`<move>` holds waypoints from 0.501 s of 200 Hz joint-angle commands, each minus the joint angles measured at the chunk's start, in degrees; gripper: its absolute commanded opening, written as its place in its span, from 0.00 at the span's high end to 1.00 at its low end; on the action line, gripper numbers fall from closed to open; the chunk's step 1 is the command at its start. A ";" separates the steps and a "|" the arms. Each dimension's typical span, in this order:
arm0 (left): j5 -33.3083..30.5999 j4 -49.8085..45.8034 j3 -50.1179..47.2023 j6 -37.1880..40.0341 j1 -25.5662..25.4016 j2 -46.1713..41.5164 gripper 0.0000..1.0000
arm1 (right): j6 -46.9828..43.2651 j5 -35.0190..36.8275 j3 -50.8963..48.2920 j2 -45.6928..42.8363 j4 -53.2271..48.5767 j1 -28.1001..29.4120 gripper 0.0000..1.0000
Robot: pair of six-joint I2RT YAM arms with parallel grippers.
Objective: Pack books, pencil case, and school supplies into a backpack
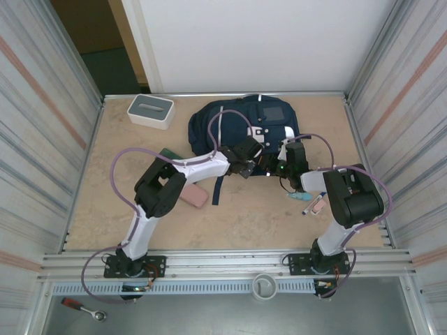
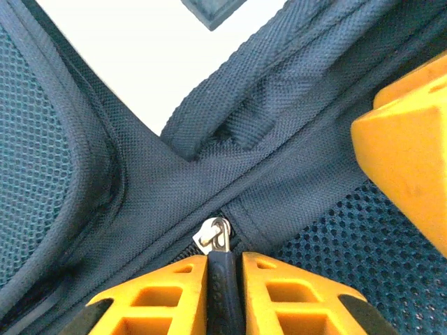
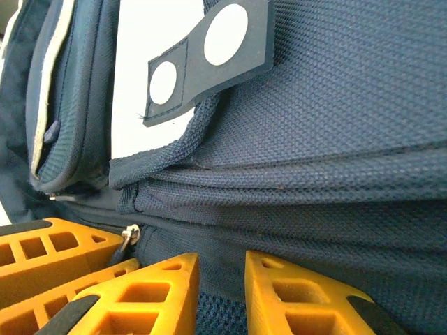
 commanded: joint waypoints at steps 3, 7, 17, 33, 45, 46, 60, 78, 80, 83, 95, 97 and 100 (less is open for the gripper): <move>8.47 2.93 -2.22 -2.12 2.61 -4.51 0.82 | 0.87 1.34 -2.28 2.70 -8.06 -0.53 0.76; 9.36 3.15 -2.41 -2.31 2.84 -4.60 0.82 | 0.82 1.41 -2.26 2.70 -8.07 -0.53 0.76; 10.89 3.51 -2.69 -2.62 3.51 -4.69 0.82 | 0.80 1.45 -2.27 2.69 -8.20 -0.53 0.76; 13.34 4.01 -2.97 -3.27 4.57 -4.52 0.82 | 0.67 1.34 -2.19 2.83 -8.25 -0.53 0.76; 15.04 4.61 -3.47 -4.10 5.36 -4.52 0.82 | 0.71 1.34 -2.15 2.99 -8.28 -0.61 0.76; 15.24 4.73 -3.54 -4.17 5.43 -4.52 0.82 | 0.71 1.38 -2.17 2.98 -8.27 -0.61 0.76; 17.07 6.02 -4.46 -5.22 6.35 -4.78 0.80 | 0.66 1.40 -2.13 3.15 -8.19 -0.61 0.76; 18.30 6.81 -5.03 -5.85 7.07 -4.67 0.79 | 0.63 1.34 -2.12 3.38 -8.17 -0.71 0.76; 18.37 6.75 -5.02 -5.83 7.08 -4.63 0.79 | 0.63 1.40 -2.15 3.40 -8.16 -0.70 0.76; 18.33 6.64 -4.96 -5.78 7.09 -4.53 0.79 | 0.62 1.35 -2.15 3.37 -8.21 -0.70 0.76; 18.25 6.22 -4.65 -5.63 7.18 -4.05 0.80 | 0.62 1.31 -2.12 3.47 -8.08 -0.79 0.76; 18.31 6.18 -4.67 -5.62 7.18 -4.01 0.81 | 0.62 1.26 -2.17 3.49 -8.08 -0.79 0.76; 18.34 6.13 -4.67 -5.59 7.18 -3.95 0.81 | 0.63 1.31 -2.17 3.44 -8.10 -0.79 0.76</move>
